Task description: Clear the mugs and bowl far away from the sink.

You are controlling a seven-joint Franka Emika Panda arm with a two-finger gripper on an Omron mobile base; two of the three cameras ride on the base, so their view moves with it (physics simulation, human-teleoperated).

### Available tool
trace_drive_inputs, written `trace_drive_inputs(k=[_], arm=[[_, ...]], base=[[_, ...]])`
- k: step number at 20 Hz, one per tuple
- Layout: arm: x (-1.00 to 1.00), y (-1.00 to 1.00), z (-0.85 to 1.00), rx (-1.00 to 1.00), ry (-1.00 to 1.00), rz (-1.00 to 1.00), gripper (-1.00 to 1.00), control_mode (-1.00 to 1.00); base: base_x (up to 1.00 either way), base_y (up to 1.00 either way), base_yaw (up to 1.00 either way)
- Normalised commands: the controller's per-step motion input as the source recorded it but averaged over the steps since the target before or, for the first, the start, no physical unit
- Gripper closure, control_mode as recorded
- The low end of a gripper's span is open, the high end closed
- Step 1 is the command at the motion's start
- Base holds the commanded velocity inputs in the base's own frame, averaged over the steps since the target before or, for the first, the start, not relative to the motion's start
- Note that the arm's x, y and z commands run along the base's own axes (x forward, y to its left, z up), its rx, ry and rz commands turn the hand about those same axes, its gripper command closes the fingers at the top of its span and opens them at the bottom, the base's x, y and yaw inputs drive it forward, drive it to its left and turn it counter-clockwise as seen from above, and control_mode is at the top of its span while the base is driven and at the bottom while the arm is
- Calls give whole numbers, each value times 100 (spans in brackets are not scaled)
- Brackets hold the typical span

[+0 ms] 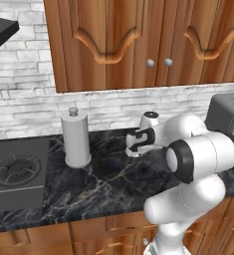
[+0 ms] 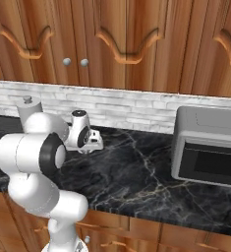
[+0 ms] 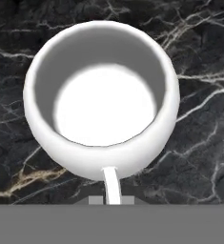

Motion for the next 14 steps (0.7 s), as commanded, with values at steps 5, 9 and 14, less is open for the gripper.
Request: trace_drive_inputs(k=[5, 9, 14], arm=[[15, 0, -38, 0, 3, 0, 100, -100], [24, 2, -40, 0, 5, -2, 100, -100], [27, 13, -39, 0, 4, -3, -100, -100]], base=[[0, 0, 0], [0, 0, 0], [0, 0, 0]])
